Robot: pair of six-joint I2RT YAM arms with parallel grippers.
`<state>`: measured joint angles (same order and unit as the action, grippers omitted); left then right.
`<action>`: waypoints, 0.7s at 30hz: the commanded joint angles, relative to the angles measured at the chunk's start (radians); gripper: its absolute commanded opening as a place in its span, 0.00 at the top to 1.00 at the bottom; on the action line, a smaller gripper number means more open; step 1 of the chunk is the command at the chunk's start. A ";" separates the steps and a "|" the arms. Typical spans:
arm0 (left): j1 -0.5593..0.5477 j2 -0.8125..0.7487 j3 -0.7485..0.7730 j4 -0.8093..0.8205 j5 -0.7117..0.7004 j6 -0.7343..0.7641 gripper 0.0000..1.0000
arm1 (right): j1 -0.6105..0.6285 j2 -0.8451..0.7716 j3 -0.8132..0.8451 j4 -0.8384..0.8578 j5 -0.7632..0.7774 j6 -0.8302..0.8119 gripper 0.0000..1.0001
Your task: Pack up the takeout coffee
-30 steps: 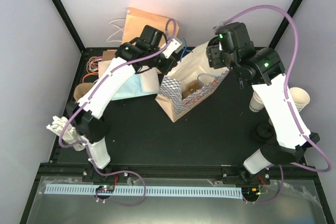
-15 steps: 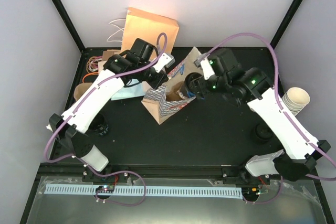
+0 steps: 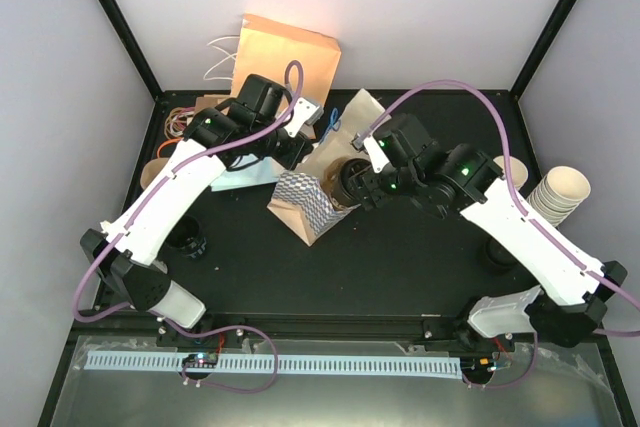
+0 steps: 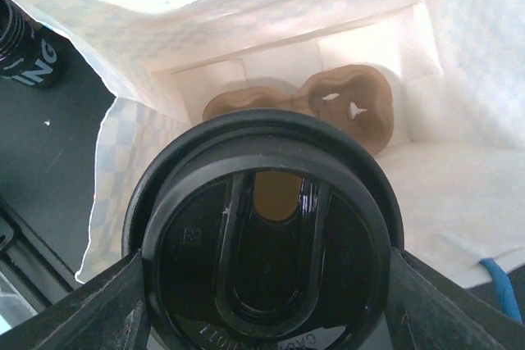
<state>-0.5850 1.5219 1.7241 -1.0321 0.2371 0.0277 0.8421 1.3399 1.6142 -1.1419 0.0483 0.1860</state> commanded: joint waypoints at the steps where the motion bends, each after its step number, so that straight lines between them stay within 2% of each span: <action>1: -0.004 -0.027 -0.017 -0.017 -0.024 -0.025 0.98 | 0.006 -0.006 0.007 -0.010 0.076 0.013 0.36; 4: -0.004 -0.032 -0.028 -0.008 -0.024 -0.025 0.95 | -0.002 0.025 0.022 0.027 0.148 0.012 0.36; 6: -0.006 -0.032 -0.031 -0.001 -0.043 -0.027 0.93 | -0.025 0.081 0.083 0.027 0.141 0.009 0.36; 12: -0.004 -0.039 -0.030 -0.002 -0.112 -0.046 0.77 | -0.061 0.230 0.286 -0.004 0.134 -0.008 0.37; 17: -0.006 -0.064 -0.038 0.001 -0.180 -0.066 0.51 | -0.111 0.352 0.428 -0.058 0.110 -0.016 0.37; 21: -0.006 -0.093 -0.054 -0.001 -0.213 -0.086 0.40 | -0.146 0.419 0.528 -0.081 0.074 -0.022 0.36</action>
<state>-0.5850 1.4815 1.6768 -1.0309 0.0879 -0.0288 0.7292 1.7157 2.0491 -1.1774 0.1513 0.1806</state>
